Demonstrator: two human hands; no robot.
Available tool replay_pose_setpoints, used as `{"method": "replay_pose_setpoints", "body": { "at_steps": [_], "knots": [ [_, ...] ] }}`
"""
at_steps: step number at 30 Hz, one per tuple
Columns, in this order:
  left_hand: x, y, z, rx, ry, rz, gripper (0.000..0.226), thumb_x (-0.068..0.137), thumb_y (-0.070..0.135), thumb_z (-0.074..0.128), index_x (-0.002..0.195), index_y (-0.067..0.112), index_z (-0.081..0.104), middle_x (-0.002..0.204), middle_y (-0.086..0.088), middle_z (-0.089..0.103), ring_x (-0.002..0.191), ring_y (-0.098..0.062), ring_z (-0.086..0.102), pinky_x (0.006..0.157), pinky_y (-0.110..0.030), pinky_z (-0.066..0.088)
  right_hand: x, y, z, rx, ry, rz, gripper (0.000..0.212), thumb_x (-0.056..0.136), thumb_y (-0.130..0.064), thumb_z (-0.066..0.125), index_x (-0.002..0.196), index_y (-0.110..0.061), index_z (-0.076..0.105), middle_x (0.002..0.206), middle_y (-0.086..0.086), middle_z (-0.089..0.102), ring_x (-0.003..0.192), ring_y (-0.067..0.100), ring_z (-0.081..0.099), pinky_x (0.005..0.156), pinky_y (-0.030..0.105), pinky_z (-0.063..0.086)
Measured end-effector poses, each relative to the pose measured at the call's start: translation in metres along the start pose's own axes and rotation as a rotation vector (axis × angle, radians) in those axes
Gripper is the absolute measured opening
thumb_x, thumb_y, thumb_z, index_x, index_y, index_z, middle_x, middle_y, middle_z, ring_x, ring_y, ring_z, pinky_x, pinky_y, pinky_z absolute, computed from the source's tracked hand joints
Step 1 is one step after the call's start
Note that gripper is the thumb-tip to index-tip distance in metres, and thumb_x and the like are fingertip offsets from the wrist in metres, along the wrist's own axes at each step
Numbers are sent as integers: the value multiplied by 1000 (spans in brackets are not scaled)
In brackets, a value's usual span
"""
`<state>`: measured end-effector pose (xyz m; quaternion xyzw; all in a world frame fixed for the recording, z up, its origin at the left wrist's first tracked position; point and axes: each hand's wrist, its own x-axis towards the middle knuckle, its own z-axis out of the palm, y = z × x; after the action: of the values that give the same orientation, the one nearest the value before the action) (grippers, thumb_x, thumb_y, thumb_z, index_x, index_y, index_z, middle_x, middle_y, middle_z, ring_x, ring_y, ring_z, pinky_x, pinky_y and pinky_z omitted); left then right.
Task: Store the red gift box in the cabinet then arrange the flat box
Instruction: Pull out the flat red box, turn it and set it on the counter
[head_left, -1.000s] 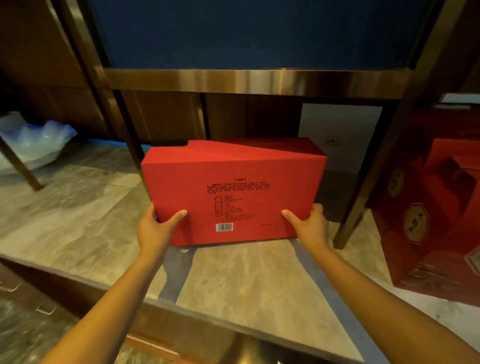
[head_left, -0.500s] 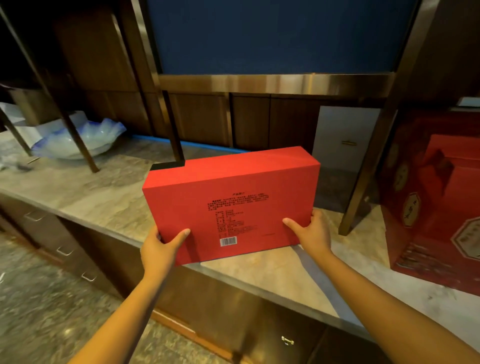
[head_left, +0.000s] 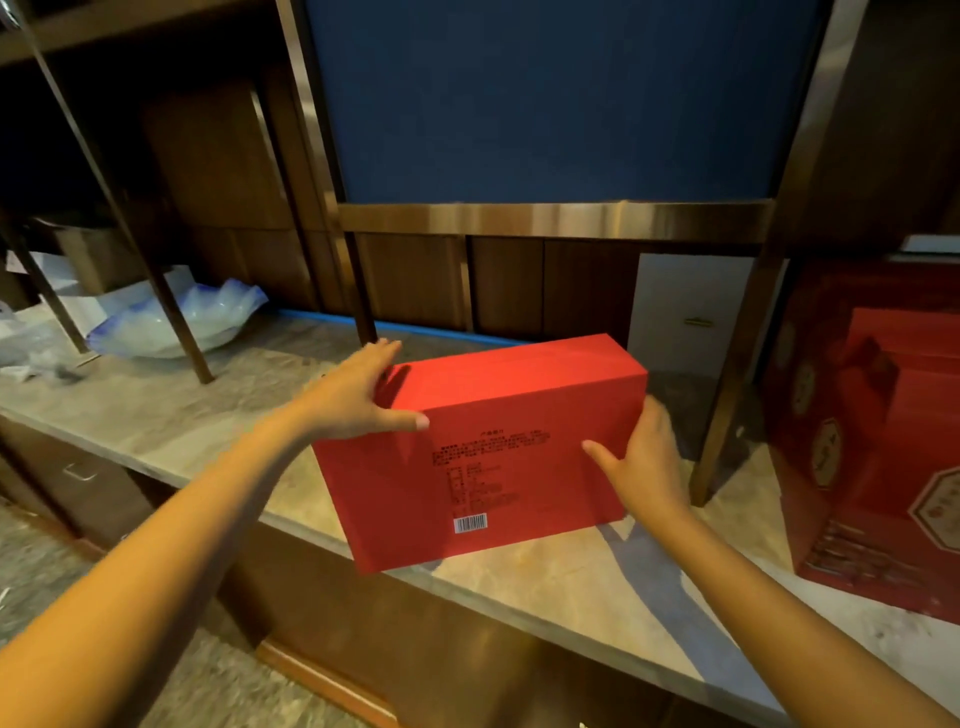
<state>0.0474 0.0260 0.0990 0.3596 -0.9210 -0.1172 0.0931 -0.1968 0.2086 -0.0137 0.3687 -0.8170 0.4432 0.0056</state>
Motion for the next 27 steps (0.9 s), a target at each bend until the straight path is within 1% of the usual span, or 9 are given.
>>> {"method": "replay_pose_setpoints", "body": {
  "at_steps": [3,5,7,9,11,15,23,25,27],
  "knots": [
    [28,15,-15,96,-381,12,115,68,52,75,153,16,6,161,-2,12,148,-19,14,117,-33,14,12,-38,-22,-267,121,-267,100,75,-44,71,150,-9,14,158,15,16,145,31,16,117,42,19],
    [42,23,-17,135,-457,10,118,65,51,77,153,17,6,159,-2,17,146,-20,20,117,-36,20,26,-60,-31,-432,-10,-464,107,71,-51,71,151,-12,11,161,11,9,148,28,6,119,38,5],
    [49,24,-16,148,-434,32,115,62,49,79,151,16,14,151,-2,29,141,-22,28,114,-37,27,44,-81,-31,-476,-343,-542,112,70,-56,70,152,-16,6,162,7,3,149,23,0,119,36,0],
    [49,19,-13,111,-366,59,108,60,47,81,147,16,25,139,-3,39,134,-22,36,110,-36,33,64,-98,-25,-569,-619,-520,115,69,-57,70,152,-19,1,162,6,-2,149,22,-4,119,39,-2],
    [43,15,-10,76,-316,81,109,54,50,81,144,16,29,135,-4,43,130,-22,39,109,-39,33,84,-111,-17,-665,-759,-490,116,68,-56,72,152,-20,1,162,5,1,149,23,0,120,42,0],
    [32,13,-5,26,-240,53,115,39,61,70,140,18,36,133,-4,47,128,-24,42,108,-45,34,111,-126,-9,-645,-910,-481,114,61,-49,81,150,-24,13,155,0,23,143,21,19,118,40,20],
    [14,14,5,20,-131,-78,109,34,69,63,129,18,47,126,-4,52,121,-25,46,100,-45,41,123,-135,4,-640,-1009,-491,115,62,-42,82,150,-33,9,159,-7,13,146,17,13,118,42,20],
    [13,16,3,-32,-121,-140,106,33,67,65,126,18,51,122,-6,56,118,-26,49,97,-45,44,113,-134,2,-619,-859,-509,106,67,-37,80,150,-26,15,159,-3,17,147,18,12,118,38,15],
    [15,18,-2,-142,-139,-213,101,32,64,68,121,17,55,117,-7,61,111,-27,55,93,-43,49,91,-129,3,-561,-589,-520,94,75,-31,74,150,-18,20,160,4,19,148,18,13,118,31,12]
  ]
}}
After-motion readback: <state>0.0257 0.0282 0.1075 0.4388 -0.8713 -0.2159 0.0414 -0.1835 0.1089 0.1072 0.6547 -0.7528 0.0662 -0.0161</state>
